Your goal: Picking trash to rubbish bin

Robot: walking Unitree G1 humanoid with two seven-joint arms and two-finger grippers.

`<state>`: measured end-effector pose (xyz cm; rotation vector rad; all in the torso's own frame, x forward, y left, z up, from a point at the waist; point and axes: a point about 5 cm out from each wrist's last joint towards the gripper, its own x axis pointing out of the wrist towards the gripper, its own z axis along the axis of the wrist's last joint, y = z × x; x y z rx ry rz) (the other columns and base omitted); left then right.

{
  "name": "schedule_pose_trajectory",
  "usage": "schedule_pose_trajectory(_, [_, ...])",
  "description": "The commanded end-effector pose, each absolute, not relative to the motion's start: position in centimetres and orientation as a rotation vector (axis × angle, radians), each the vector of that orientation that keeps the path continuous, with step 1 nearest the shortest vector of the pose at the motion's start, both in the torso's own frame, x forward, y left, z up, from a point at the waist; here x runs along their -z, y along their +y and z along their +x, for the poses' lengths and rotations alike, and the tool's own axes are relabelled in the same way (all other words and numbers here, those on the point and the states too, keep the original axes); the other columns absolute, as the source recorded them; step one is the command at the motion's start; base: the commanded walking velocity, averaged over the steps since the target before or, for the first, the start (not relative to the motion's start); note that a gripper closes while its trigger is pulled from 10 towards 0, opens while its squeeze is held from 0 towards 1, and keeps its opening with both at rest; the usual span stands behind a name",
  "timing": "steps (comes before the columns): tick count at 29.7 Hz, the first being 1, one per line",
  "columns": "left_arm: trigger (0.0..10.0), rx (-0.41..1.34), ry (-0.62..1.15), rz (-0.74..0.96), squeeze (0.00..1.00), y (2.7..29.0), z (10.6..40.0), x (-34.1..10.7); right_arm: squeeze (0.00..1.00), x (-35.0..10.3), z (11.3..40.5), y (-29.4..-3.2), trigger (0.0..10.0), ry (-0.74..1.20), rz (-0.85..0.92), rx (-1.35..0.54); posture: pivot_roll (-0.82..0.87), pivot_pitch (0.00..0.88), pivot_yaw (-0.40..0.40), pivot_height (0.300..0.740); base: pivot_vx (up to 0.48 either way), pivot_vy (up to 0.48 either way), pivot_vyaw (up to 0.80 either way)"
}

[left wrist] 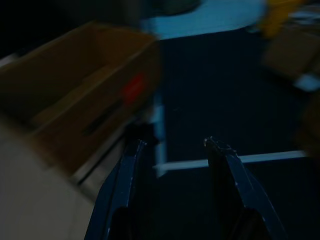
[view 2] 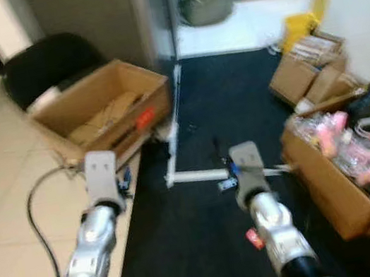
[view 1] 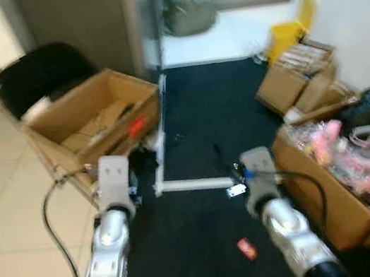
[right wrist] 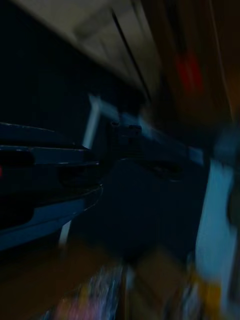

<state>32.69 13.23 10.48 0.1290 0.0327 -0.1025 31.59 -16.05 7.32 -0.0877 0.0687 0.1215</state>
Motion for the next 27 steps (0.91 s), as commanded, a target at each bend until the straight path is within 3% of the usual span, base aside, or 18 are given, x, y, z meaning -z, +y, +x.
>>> schedule_pose_trajectory(1, [10.0,0.085,0.055,0.127,0.0,13.8,32.4,-9.9,0.0,-7.0,31.4,-15.5,10.0,0.081,-0.069,-0.125,-0.01,0.097,0.002,0.74,0.349,0.0,-0.8])
schedule_pose_trajectory(10, [10.0,0.085,0.057,0.126,0.0,13.9,32.4,-9.9,0.0,-6.8,31.4,-15.8,10.0,0.093,-0.077,-0.105,-0.01,0.097,0.002,0.74,0.346,0.0,-0.78])
schedule_pose_trajectory(27, [10.0,0.087,0.057,0.128,0.0,13.9,32.5,-9.9,0.0,-6.4,31.4,-16.8,10.0,0.124,-0.064,-0.048,-0.01,0.095,0.004,0.74,0.344,0.0,0.0])
